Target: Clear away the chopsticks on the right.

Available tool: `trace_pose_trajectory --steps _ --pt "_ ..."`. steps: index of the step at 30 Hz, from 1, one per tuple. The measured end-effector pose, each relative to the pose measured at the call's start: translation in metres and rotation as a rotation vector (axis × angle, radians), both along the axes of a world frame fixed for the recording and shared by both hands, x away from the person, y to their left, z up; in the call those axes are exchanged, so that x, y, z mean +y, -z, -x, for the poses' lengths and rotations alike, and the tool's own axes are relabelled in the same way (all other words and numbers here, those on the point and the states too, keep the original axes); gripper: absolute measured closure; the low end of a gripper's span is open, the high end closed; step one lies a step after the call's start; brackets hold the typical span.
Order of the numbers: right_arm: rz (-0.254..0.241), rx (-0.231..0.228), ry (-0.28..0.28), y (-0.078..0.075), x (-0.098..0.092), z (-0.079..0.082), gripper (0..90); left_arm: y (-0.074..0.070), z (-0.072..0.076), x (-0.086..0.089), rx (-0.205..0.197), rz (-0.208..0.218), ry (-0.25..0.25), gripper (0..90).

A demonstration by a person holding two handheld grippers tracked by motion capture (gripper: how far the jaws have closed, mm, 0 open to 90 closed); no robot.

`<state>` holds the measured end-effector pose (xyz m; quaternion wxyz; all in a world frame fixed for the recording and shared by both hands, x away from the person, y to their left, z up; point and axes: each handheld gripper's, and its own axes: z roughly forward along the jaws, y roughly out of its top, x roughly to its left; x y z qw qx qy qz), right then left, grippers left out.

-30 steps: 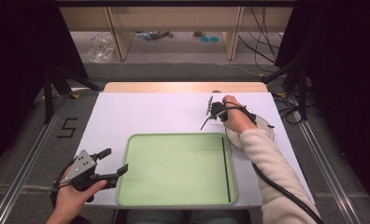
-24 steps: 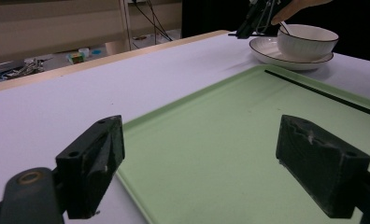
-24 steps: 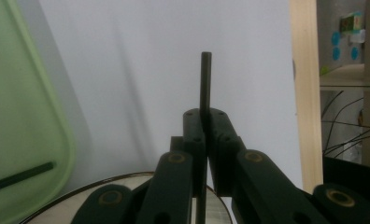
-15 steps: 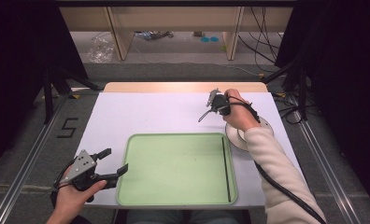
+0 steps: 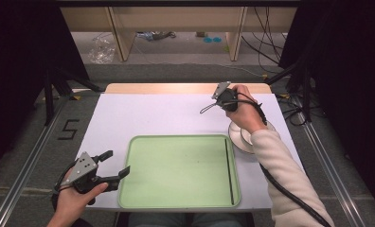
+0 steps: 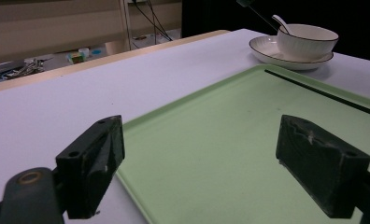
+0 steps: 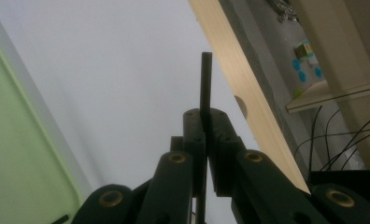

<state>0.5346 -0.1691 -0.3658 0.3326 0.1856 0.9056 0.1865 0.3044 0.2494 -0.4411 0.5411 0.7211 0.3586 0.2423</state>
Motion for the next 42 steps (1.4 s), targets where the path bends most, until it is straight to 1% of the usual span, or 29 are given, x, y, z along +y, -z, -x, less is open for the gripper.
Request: trace_pose_trajectory --steps 1,6,7,13,14,15,16,17,19,22,23,24,25,27,28,29,30,31,32,33,34,35,36,37,38,39,40,41,42 --pt "-0.019 -0.002 0.003 -0.002 0.0 0.001 88.0 0.0 0.0 0.0 0.0 0.0 0.0 15.3" --pt "-0.06 -0.014 0.014 -0.009 0.001 0.004 88.0 0.0 0.0 0.0 0.001 -0.002 0.0 15.3" --pt "-0.078 -0.008 0.015 -0.011 0.002 0.005 88.0 0.0 0.0 0.0 0.003 -0.004 -0.001 15.3" --pt "-0.156 -0.026 0.037 -0.019 0.001 0.008 88.0 0.0 0.0 0.0 0.0 -0.001 0.0 15.3" --pt "-0.183 -0.032 0.045 -0.021 0.0 0.008 88.0 0.0 0.0 0.0 0.0 -0.001 0.0 15.3" --pt "-0.217 -0.027 0.064 -0.022 0.0 0.009 88.0 0.0 0.0 0.0 0.0 -0.001 0.0 15.3" --pt "-0.227 -0.037 0.056 -0.023 -0.001 0.009 88.0 0.0 0.0 0.0 0.0 0.0 0.0 15.3" --pt "-0.253 -0.044 0.067 -0.025 -0.001 0.01 88.0 0.0 0.0 0.0 0.0 -0.001 0.0 15.3" --pt "-0.289 -0.053 0.08 -0.027 -0.002 0.011 88.0 0.0 0.0 0.0 0.0 -0.001 0.0 15.3" --pt "-0.354 -0.048 0.105 -0.031 -0.004 0.012 88.1 0.0 0.0 0.0 0.0 0.0 -0.001 15.3" --pt "-0.368 -0.045 0.109 -0.032 -0.005 0.013 88.1 0.0 0.0 0.0 0.0 -0.001 0.0 15.3" --pt "-0.399 -0.047 0.121 -0.033 -0.006 0.014 88.1 0.0 0.0 0.0 0.0 0.0 0.0 15.3" --pt "-0.418 -0.044 0.122 -0.035 -0.007 0.014 88.1 0.0 0.0 0.0 0.0 -0.001 0.0 15.3" --pt "-0.477 -0.036 0.153 -0.037 -0.008 0.016 88.1 0.0 0.0 0.0 0.0 -0.001 0.0 15.3" --pt "-0.505 -0.012 0.165 -0.039 -0.008 0.017 88.1 0.0 0.0 0.0 0.0 -0.002 0.0 15.3" --pt "-0.528 -0.008 0.177 -0.04 -0.009 0.018 88.1 0.0 0.0 0.0 0.001 -0.001 0.0 15.3" --pt "-0.54 0.023 0.201 -0.041 -0.009 0.021 88.1 0.0 0.0 0.0 0.001 -0.001 0.0 15.3" --pt "-0.547 0.037 0.208 -0.043 -0.01 0.021 88.1 0.0 0.0 0.0 0.001 -0.001 0.0 15.3" --pt "-0.59 0.095 0.28 -0.045 -0.01 0.024 88.1 0.0 0.0 0.0 0.001 -0.001 0.0 15.3" --pt "-0.596 0.121 0.346 -0.046 -0.01 0.027 88.1 0.0 0.0 0.0 0.001 -0.001 0.0 15.3" --pt "-0.556 0.141 0.411 -0.048 -0.01 0.03 88.0 0.0 0.0 0.0 0.0 -0.001 0.0 15.3" --pt "-0.599 0.19 0.481 -0.049 -0.011 0.033 88.1 0.0 0.0 0.0 0.0 -0.001 0.0 15.3" --pt "-0.697 0.248 0.53 -0.049 -0.013 0.034 88.1 0.0 0.0 0.0 0.0 -0.001 0.001 15.3" --pt "-0.733 0.244 0.522 -0.05 -0.018 0.033 88.1 0.0 0.0 0.0 0.002 0.001 -0.001 15.3" --pt "-0.707 0.229 0.553 -0.056 -0.021 0.035 88.2 0.0 0.0 0.0 0.002 0.002 -0.001 15.3" --pt "-0.712 0.234 0.557 -0.059 -0.024 0.036 88.2 0.0 0.0 0.0 -0.003 -0.004 0.002 15.3" --pt "-0.717 0.262 0.557 -0.06 -0.025 0.037 88.2 0.0 0.0 0.0 -0.003 -0.005 0.002 15.3" --pt "-0.709 0.257 0.531 -0.058 -0.027 0.037 88.2 0.0 0.0 0.0 0.0 0.0 -0.001 15.3" --pt "-0.701 0.285 0.557 -0.055 -0.026 0.04 88.2 0.0 0.0 0.0 0.001 0.002 -0.002 15.3"
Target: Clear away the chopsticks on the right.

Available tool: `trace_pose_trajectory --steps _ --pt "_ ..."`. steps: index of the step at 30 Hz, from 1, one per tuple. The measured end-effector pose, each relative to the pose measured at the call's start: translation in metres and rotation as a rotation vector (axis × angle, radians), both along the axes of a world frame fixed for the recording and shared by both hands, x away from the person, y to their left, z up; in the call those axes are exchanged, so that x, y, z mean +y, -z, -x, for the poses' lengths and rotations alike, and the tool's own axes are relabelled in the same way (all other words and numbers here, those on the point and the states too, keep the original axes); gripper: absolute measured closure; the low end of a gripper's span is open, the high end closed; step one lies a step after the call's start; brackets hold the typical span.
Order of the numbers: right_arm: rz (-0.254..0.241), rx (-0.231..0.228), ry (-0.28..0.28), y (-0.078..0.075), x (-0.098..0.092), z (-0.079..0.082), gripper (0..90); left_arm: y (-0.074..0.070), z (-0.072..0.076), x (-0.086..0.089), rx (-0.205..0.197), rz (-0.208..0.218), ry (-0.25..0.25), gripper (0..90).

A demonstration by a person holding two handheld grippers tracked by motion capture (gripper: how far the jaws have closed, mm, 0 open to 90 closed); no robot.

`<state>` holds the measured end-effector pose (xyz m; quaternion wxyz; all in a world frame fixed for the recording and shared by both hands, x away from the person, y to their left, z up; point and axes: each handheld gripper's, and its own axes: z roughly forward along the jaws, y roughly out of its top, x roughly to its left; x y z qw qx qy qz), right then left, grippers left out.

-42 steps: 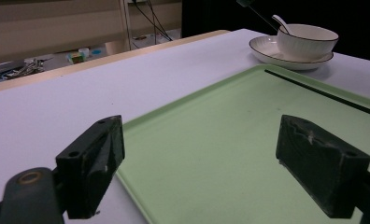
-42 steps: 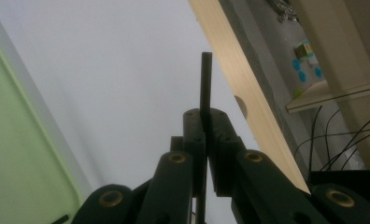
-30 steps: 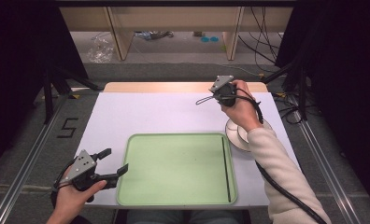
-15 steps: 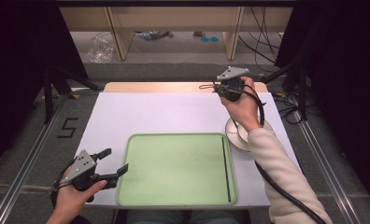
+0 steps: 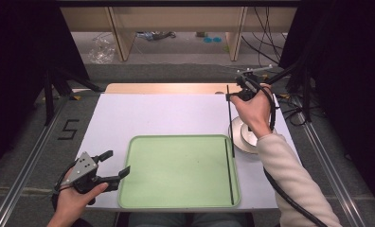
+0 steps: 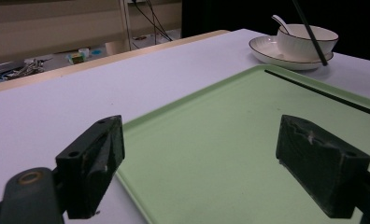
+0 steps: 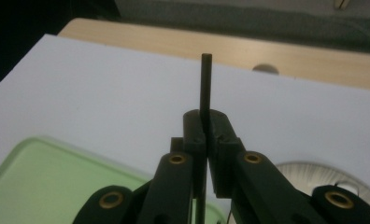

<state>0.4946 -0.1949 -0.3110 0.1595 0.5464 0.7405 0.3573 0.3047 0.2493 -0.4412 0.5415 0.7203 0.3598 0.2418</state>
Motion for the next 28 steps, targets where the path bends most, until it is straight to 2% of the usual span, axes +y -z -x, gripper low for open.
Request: trace_pose_trajectory --steps 1,2,3,4,5,6,7,8,10,12,14,17,18,19,20,21,24,25,27,28 --pt "0.023 0.062 -0.012 0.004 0.0 0.002 88.1 0.0 0.0 0.0 -0.003 -0.004 0.002 15.3" --pt "-0.003 0.136 0.02 0.01 0.003 0.006 88.1 0.0 0.0 0.0 -0.003 -0.006 0.002 15.3" --pt "-0.037 0.163 0.014 0.019 0.002 0.009 88.1 0.0 0.0 0.0 -0.004 -0.006 0.003 15.3" --pt "-0.04 0.222 0.041 0.028 0.005 0.012 88.0 0.0 0.0 0.0 -0.003 -0.008 0.004 15.3" --pt "-0.04 0.316 0.058 0.037 0.007 0.014 88.0 0.0 0.0 0.0 -0.004 -0.009 0.005 15.3" --pt "-0.065 0.386 0.088 0.046 0.01 0.015 88.0 0.0 0.0 0.0 -0.004 -0.009 0.005 15.3" --pt "-0.044 0.369 0.067 0.056 0.008 0.015 87.9 0.0 0.0 0.0 -0.004 -0.01 0.005 15.3" --pt "-0.021 0.41 0.069 0.068 0.01 0.016 87.8 0.0 0.0 0.0 -0.003 -0.01 0.004 15.3" --pt "0.0 0.431 0.069 0.085 0.011 0.019 87.5 0.0 0.0 0.0 -0.002 -0.007 0.002 15.3" --pt "0.018 0.442 0.089 0.095 0.013 0.022 85.4 0.0 0.0 0.0 -0.002 -0.007 0.002 15.3" --pt "0.024 0.45 0.101 0.104 0.013 0.026 78.0 0.0 0.0 0.0 -0.002 -0.006 0.002 15.3" --pt "0.018 0.429 0.104 0.109 0.011 0.034 77.9 0.0 0.0 0.0 -0.001 -0.007 0.002 15.3" --pt "0.001 0.394 0.086 0.109 0.009 0.038 75.9 0.0 0.0 0.0 0.001 -0.005 0.0 15.3" --pt "-0.005 0.377 0.092 0.107 0.008 0.041 74.0 0.0 0.001 0.0 -0.004 -0.009 0.002 15.3" --pt "-0.026 0.299 0.072 0.104 0.003 0.048 71.8 -0.001 0.001 0.0 -0.007 -0.009 0.002 15.3" --pt "-0.059 0.205 0.033 0.099 -0.001 0.056 70.4 -0.001 0.001 0.001 -0.013 -0.004 0.003 15.3" --pt "-0.068 -0.193 -0.062 0.089 -0.022 0.09 60.0 -0.002 0.001 0.002 -0.028 0.008 -0.015 15.1" --pt "-0.067 -0.307 -0.083 0.086 -0.028 0.102 54.5 -0.003 0.001 0.003 -0.034 0.007 -0.02 15.1" --pt "-0.102 -0.442 -0.129 0.079 -0.043 0.128 50.8 -0.004 0.001 0.003 -0.041 0.01 -0.028 15.0" --pt "-0.114 -0.486 -0.137 0.078 -0.05 0.14 48.6 -0.003 0.001 0.002 -0.043 0.016 -0.027 15.0"
